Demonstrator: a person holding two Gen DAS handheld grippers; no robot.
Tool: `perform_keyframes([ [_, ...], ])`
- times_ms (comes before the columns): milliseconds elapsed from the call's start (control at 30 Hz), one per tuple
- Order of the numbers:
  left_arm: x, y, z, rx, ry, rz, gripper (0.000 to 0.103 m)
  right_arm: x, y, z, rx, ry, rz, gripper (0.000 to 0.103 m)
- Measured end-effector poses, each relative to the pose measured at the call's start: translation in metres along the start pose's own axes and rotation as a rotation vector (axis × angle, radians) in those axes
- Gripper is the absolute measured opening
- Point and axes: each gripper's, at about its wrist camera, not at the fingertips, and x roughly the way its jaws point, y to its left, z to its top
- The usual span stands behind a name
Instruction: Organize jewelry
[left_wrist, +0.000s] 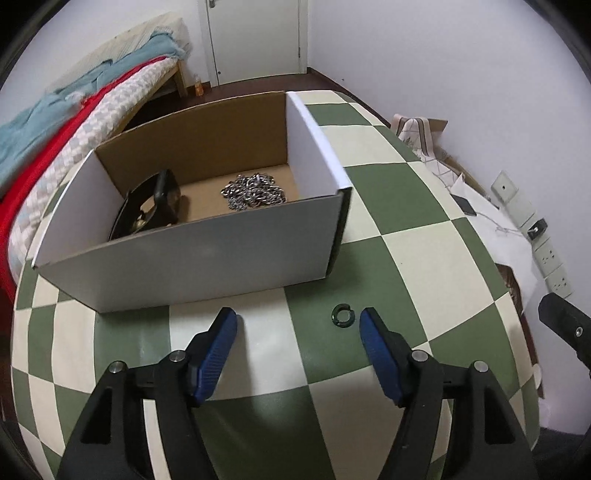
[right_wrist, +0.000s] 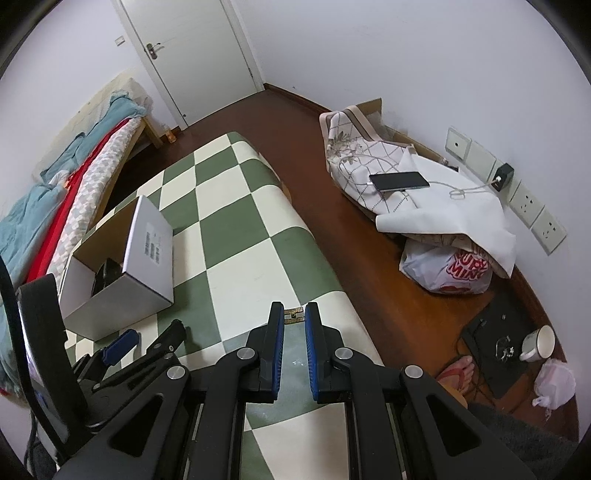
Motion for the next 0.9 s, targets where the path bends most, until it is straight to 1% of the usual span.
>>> perform_keyframes([
  [100, 0.0, -0.003, 0.0, 0.019, -0.008, 0.006, 0.066, 0.003, -0.003, -0.002, 0.008, 0.007, 0.001, 0.012],
  [167, -0.001, -0.005, -0.001, 0.034, -0.015, -0.011, 0.059, 0.004, -0.004, -0.002, 0.011, 0.008, -0.002, 0.012],
  [233, -0.004, -0.008, -0.003, 0.056, -0.029, -0.022, 0.028, 0.003, -0.006, -0.002, 0.014, 0.006, -0.004, 0.012],
  [267, -0.005, -0.01, -0.003, 0.071, -0.031, -0.03, 0.022, 0.003, -0.006, -0.002, 0.016, 0.006, -0.006, 0.012],
  [300, -0.005, -0.013, -0.003, 0.084, -0.028, -0.032, 0.009, 0.003, -0.007, -0.001, 0.018, 0.006, -0.008, 0.012],
  [367, -0.005, -0.016, -0.003, 0.095, -0.023, -0.023, 0.009, 0.003, -0.007, -0.001, 0.021, 0.005, -0.009, 0.012],
  [633, -0.007, -0.009, -0.003, 0.073, -0.008, -0.037, 0.009, -0.008, -0.003, 0.002, 0.008, -0.014, -0.009, 0.012],
  [767, -0.023, -0.003, -0.003, 0.063, -0.022, -0.056, 0.009, -0.013, 0.001, 0.002, -0.001, -0.018, -0.003, 0.012],
  [900, -0.055, 0.016, 0.001, 0.04, -0.052, -0.077, 0.009, -0.024, 0.011, 0.004, -0.016, -0.019, 0.028, 0.012],
])
